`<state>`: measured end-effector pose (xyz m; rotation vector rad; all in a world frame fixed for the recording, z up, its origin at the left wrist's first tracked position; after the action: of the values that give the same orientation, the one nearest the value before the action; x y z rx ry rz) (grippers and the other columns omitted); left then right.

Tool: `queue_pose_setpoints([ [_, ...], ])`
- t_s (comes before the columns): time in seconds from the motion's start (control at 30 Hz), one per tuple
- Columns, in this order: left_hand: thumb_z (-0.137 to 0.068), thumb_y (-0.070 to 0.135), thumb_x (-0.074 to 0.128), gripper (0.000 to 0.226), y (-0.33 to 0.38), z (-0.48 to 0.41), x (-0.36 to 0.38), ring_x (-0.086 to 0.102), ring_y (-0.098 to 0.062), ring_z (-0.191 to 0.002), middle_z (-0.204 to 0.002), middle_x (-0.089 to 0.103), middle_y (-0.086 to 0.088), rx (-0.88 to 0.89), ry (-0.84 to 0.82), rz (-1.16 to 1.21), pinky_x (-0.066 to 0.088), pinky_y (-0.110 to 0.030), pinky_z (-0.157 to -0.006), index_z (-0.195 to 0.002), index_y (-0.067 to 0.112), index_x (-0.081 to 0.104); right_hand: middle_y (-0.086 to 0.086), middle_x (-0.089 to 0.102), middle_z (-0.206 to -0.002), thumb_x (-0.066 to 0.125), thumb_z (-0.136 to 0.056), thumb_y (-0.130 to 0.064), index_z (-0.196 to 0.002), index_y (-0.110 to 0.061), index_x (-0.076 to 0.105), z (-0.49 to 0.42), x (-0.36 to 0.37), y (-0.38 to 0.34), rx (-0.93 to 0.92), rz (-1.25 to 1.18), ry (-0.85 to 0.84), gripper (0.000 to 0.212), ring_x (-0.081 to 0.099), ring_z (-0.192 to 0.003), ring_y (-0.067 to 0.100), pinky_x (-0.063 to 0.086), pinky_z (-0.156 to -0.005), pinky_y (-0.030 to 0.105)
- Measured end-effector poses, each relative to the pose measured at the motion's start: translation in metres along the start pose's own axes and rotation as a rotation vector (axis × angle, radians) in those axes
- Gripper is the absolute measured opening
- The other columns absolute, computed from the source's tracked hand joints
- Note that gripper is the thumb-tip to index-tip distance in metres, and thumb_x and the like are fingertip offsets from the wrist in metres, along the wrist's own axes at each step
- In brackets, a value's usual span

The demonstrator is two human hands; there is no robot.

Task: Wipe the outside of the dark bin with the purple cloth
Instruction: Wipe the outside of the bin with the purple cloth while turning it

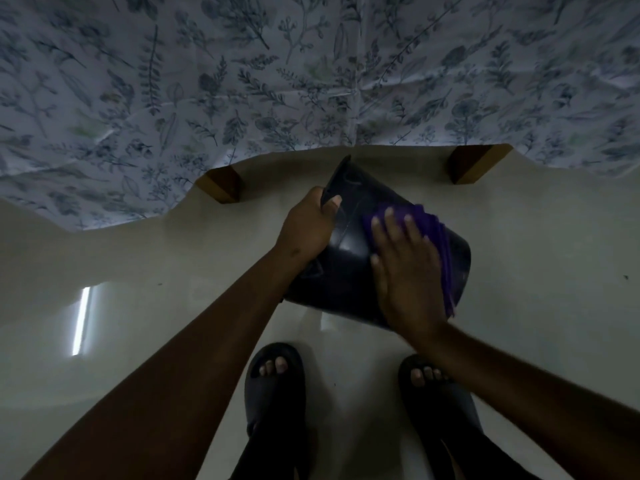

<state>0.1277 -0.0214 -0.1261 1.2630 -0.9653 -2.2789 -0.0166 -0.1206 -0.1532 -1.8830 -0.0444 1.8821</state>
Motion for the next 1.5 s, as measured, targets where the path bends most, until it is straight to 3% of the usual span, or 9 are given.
queue_pose_setpoints([
  [0.17, -0.101, 0.037, 0.038, 0.034, 0.003, 0.002, 0.001, 0.062, -0.026, -0.096, -0.108, 0.065, -0.012, 0.039, 0.001, 0.017, 0.050, -0.038, -0.085, -0.115, 0.010, 0.054, -0.002, 0.016, -0.161, 0.029, -0.100, -0.037, -0.151, -0.027, 0.021, 0.007, 0.007, -0.018, -0.205, 0.040, -0.016, 0.053, 0.011, -0.148, 0.023, 0.016, -0.115, 0.045],
  [0.37, -0.102, 0.035, 0.038, 0.033, -0.002, 0.009, 0.001, 0.060, -0.021, -0.086, -0.100, 0.064, -0.010, 0.054, -0.002, 0.026, 0.044, -0.026, -0.070, -0.109, 0.007, 0.053, 0.009, 0.046, -0.146, 0.030, -0.103, -0.028, -0.143, -0.018, 0.042, -0.098, -0.013, 0.028, 0.119, -0.248, -0.040, 0.043, 0.046, -0.130, 0.028, 0.036, -0.105, 0.041],
  [0.47, -0.101, 0.036, 0.038, 0.033, -0.004, 0.007, 0.001, 0.061, -0.023, -0.088, -0.098, 0.064, -0.011, 0.037, 0.002, 0.030, 0.047, -0.035, -0.076, -0.107, 0.007, 0.053, 0.007, 0.043, -0.149, 0.028, -0.103, -0.030, -0.145, -0.020, 0.039, -0.099, -0.010, 0.035, 0.156, -0.291, -0.088, 0.045, 0.043, -0.133, 0.026, 0.034, -0.106, 0.039],
  [0.77, -0.101, 0.037, 0.037, 0.033, -0.005, 0.005, 0.002, 0.062, -0.024, -0.091, -0.102, 0.066, -0.010, 0.062, 0.038, 0.037, 0.051, -0.042, -0.085, -0.111, 0.009, 0.054, 0.001, 0.011, -0.161, 0.030, -0.098, -0.044, -0.152, -0.026, 0.017, 0.027, 0.016, -0.015, -0.226, 0.060, -0.043, 0.058, 0.005, -0.149, 0.024, 0.014, -0.116, 0.046],
  [1.0, -0.102, 0.033, 0.038, 0.030, -0.009, 0.014, 0.000, 0.061, -0.020, -0.089, -0.099, 0.064, -0.007, 0.118, 0.042, 0.076, 0.047, -0.027, -0.075, -0.109, 0.009, 0.054, 0.006, 0.036, -0.153, 0.027, -0.100, -0.045, -0.145, -0.021, 0.037, -0.062, -0.013, 0.003, 0.029, -0.093, 0.052, 0.052, 0.033, -0.141, 0.025, 0.028, -0.111, 0.042],
  [1.2, -0.102, 0.031, 0.041, 0.022, -0.010, 0.027, -0.001, 0.058, 0.005, -0.078, -0.088, 0.061, 0.011, 0.154, 0.048, 0.131, 0.041, -0.004, -0.065, -0.104, 0.016, 0.057, 0.007, 0.047, -0.146, 0.034, -0.097, -0.056, -0.145, -0.024, 0.038, -0.113, -0.007, 0.050, 0.288, -0.468, -0.321, 0.058, 0.046, -0.129, 0.028, 0.036, -0.104, 0.037],
  [1.3, -0.101, 0.030, 0.042, 0.019, -0.008, 0.032, -0.004, 0.056, 0.010, -0.073, -0.082, 0.060, 0.012, 0.182, 0.045, 0.126, 0.040, -0.004, -0.063, -0.094, 0.019, 0.056, 0.010, 0.049, -0.140, 0.051, -0.082, -0.069, -0.136, -0.019, 0.047, -0.106, -0.010, 0.056, 0.399, -0.568, -0.252, 0.074, 0.054, -0.118, 0.026, 0.045, -0.098, 0.036],
  [1.43, -0.100, 0.030, 0.044, 0.013, 0.017, 0.041, -0.015, 0.057, 0.007, -0.073, -0.079, 0.059, 0.016, 0.326, -0.035, -0.010, 0.037, -0.005, -0.063, -0.090, 0.028, 0.051, 0.009, 0.066, -0.098, 0.057, -0.089, -0.049, -0.098, -0.010, 0.066, -0.090, -0.029, 0.059, 0.382, -0.687, -0.150, 0.041, 0.063, -0.082, 0.018, 0.049, -0.068, 0.027],
  [1.5, -0.100, 0.035, 0.043, 0.016, 0.027, 0.049, -0.019, 0.059, 0.001, -0.076, -0.084, 0.062, 0.012, 0.393, -0.060, -0.122, 0.042, -0.014, -0.067, -0.094, 0.024, 0.054, 0.005, 0.067, -0.093, 0.057, -0.091, -0.042, -0.096, -0.010, 0.067, -0.078, -0.037, 0.064, 0.399, -0.687, -0.158, 0.033, 0.063, -0.083, 0.018, 0.049, -0.072, 0.032],
])
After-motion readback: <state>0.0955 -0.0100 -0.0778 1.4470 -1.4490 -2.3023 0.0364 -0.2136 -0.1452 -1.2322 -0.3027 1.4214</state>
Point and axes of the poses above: each hand's wrist, its own z-axis away from the middle knuckle, its own x-axis out of the palm, y = z × x, the point moved 6 cm from there along -z, towards the middle knuckle
